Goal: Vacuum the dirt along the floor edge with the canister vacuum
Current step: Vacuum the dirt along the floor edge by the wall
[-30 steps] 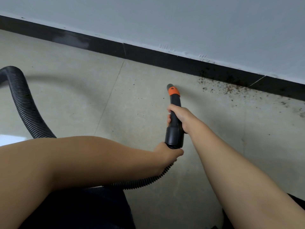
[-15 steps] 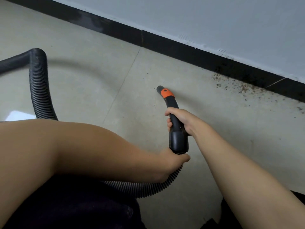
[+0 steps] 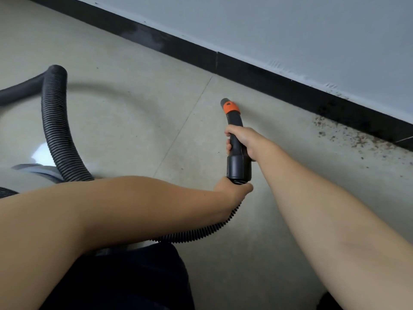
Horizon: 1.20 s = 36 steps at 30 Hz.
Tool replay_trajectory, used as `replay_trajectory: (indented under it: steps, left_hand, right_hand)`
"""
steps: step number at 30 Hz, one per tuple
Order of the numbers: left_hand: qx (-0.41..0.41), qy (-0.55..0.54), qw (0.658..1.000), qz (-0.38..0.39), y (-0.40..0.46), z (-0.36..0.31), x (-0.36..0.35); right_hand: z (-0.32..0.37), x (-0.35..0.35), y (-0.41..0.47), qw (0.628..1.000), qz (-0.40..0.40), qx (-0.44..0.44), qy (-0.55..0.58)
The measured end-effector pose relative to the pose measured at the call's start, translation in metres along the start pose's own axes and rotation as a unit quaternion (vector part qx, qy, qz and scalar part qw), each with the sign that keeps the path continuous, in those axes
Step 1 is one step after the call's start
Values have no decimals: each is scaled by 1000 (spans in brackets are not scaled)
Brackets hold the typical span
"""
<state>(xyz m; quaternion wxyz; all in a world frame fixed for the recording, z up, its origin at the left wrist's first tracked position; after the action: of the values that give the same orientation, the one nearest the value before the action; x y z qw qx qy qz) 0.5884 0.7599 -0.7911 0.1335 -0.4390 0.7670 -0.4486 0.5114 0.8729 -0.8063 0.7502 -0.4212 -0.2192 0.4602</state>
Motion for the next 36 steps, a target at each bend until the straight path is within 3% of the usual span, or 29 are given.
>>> replay_trajectory:
  steps: [5,14,24,36]
  left_hand:
    - [1,44,998,49,-5,7,-19]
    - [-38,147,974,166,-33,25,-101]
    - [-44,124,979,157,-52,46,-156]
    - [-33,164,982,84,-66,9,-181]
  right_hand:
    - [-15,30,-11,999,-29,-4,27]
    - [-73,145,-59,977,-144,-10,160]
    - [-98,190,-75,968,-222,57,103]
    - [-75,227,-83,977,-135,17,163]
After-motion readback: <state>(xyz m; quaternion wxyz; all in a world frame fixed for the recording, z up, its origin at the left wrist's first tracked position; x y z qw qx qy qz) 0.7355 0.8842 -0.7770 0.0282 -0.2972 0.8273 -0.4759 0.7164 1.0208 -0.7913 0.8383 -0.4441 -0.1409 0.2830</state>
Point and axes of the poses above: each hand's wrist, its own y-axis towards the middle knuckle, its own x-axis out of the back of the hand, z = x × y, the point moved 3 cm from there along y, towards the middle knuckle, and after that the axes turned 4 degrees about -z, right-handed, at the moved point
